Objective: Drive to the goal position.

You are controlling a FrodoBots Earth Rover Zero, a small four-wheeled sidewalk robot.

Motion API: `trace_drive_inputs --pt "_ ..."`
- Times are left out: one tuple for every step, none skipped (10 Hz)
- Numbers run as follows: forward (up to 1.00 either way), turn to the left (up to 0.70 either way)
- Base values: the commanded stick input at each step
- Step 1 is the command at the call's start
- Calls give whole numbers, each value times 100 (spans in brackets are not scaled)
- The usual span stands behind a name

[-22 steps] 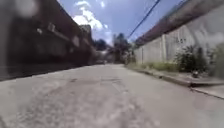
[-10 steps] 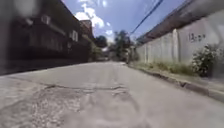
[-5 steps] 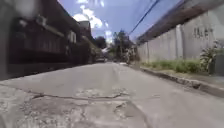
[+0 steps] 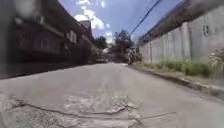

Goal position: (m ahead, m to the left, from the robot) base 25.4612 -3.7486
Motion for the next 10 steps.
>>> trace_drive_inputs --pt "98 0" --pt "98 0" --pt "98 0" --pt "98 0" --pt "98 0" --pt "98 0" --pt "98 0" --pt "98 0" --pt "98 0" --pt "98 0"
